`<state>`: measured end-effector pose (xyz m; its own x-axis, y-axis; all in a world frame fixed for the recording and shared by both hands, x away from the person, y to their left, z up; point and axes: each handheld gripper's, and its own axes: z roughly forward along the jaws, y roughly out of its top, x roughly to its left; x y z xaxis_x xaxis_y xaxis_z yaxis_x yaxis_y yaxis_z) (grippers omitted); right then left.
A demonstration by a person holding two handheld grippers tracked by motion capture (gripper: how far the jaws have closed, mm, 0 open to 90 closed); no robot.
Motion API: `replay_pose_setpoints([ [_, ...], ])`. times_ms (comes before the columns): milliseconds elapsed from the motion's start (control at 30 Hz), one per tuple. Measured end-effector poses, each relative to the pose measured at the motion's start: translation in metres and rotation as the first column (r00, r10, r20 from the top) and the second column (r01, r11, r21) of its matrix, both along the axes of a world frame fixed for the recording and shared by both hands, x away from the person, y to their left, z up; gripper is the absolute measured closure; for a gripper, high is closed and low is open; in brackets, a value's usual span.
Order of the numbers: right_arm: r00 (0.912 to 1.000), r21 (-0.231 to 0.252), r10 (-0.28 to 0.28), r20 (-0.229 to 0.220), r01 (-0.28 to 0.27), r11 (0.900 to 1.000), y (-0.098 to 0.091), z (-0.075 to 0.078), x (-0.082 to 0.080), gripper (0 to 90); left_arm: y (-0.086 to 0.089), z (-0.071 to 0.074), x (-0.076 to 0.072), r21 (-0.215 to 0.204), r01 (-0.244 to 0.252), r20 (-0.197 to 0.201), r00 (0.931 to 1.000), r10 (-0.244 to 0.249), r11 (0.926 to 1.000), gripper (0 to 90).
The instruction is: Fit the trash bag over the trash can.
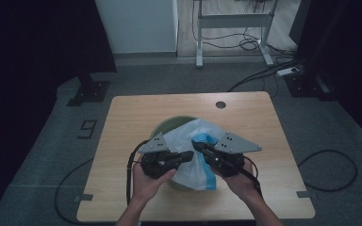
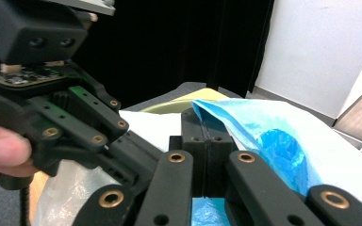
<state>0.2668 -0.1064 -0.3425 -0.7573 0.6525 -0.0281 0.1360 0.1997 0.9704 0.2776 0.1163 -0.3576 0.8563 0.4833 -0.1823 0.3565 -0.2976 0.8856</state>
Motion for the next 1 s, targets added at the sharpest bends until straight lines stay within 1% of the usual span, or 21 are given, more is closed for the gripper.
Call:
replay_pose_setpoints([
  [33,1.0000,-0.001,0.000,0.002,0.000,1.0000,0.000,0.000,0.000,89.3,-0.001,0.001,-0.002,-0.002,-0.019,0.003,0.9998,0.019,0.9998,64.1],
  [67,1.0000,-0.001,-0.001,0.005,0.001,1.0000,0.001,0.000,0.000,89.3,-0.002,0.002,-0.003,-0.006,-0.027,0.004,0.9996,0.027,0.9996,56.7],
  [100,1.0000,0.000,-0.002,0.004,0.002,1.0000,0.001,0.000,-0.001,89.3,-0.004,0.002,-0.003,-0.015,-0.031,-0.006,0.9995,0.031,0.9994,51.7],
  [133,1.0000,0.002,-0.003,0.006,0.003,1.0000,0.002,0.000,-0.001,89.3,-0.006,0.003,-0.003,-0.015,-0.034,-0.014,0.9993,0.033,0.9993,46.7],
  [167,1.0000,0.002,-0.001,0.007,0.001,1.0000,0.003,0.000,-0.001,89.3,-0.009,0.003,-0.003,-0.009,-0.038,-0.018,0.9991,0.038,0.9992,44.6],
  [200,1.0000,0.001,0.000,0.009,0.000,1.0000,0.004,0.000,-0.002,89.3,-0.012,0.003,-0.002,0.001,-0.040,-0.020,0.9990,0.040,0.9992,45.8],
  [267,0.9999,0.002,0.003,0.012,-0.003,1.0000,0.006,0.001,-0.003,89.3,-0.016,0.002,-0.001,0.014,-0.048,-0.023,0.9985,0.049,0.9987,52.7],
  [400,0.9998,0.005,0.009,0.019,-0.009,0.9999,0.006,0.003,-0.005,89.3,-0.016,-0.001,0.000,0.013,-0.006,-0.024,0.9997,0.006,0.9999,83.2],
  [433,0.9998,0.006,0.012,0.019,-0.012,0.9999,0.005,0.003,-0.005,89.3,-0.015,-0.002,0.001,0.005,0.003,-0.026,0.9997,-0.002,1.0000,87.5],
  [467,0.9997,0.005,0.012,0.020,-0.012,0.9999,0.004,0.003,-0.005,89.2,-0.014,-0.002,0.001,-0.002,0.005,-0.031,0.9995,-0.005,1.0000,89.9],
  [500,0.9997,0.009,0.015,0.019,-0.015,0.9999,0.003,0.003,-0.005,87.0,-0.013,-0.003,0.001,-0.004,0.004,-0.029,0.9996,-0.004,1.0000,90.0],
  [600,0.9996,0.030,0.023,0.016,-0.024,0.9993,-0.003,0.004,-0.006,69.2,-0.008,-0.002,0.001,-0.026,-0.001,-0.022,0.9998,0.000,0.9997,90.0],
  [633,0.9994,0.040,0.034,0.004,-0.034,0.9986,-0.006,0.004,-0.007,66.0,-0.005,-0.002,0.001,-0.034,-0.002,-0.020,0.9998,0.002,0.9994,90.0],
  [700,0.9994,0.049,0.034,-0.001,-0.034,0.9982,-0.015,0.003,-0.010,61.4,-0.001,-0.001,0.001,-0.050,0.005,-0.018,0.9998,-0.006,0.9988,90.0],
  [800,0.9991,0.063,0.040,-0.017,-0.039,0.9972,-0.029,0.000,-0.012,60.0,0.004,-0.001,0.002,-0.064,0.007,-0.020,0.9998,-0.008,0.9980,90.0],
  [867,0.9985,0.079,0.044,-0.032,-0.041,0.9960,-0.037,-0.003,-0.012,62.3,0.006,-0.001,0.003,-0.072,0.018,-0.021,0.9996,-0.019,0.9973,90.0],
  [900,0.9984,0.078,0.042,-0.037,-0.039,0.9962,-0.040,-0.004,-0.012,63.0,0.006,-0.001,0.003,-0.072,0.018,-0.021,0.9996,-0.019,0.9973,90.0],
  [1000,0.9969,0.085,0.049,-0.062,-0.044,0.9954,-0.044,-0.009,-0.010,66.8,0.007,-0.001,0.003,-0.083,0.035,-0.025,0.9990,-0.037,0.9959,90.0],
])
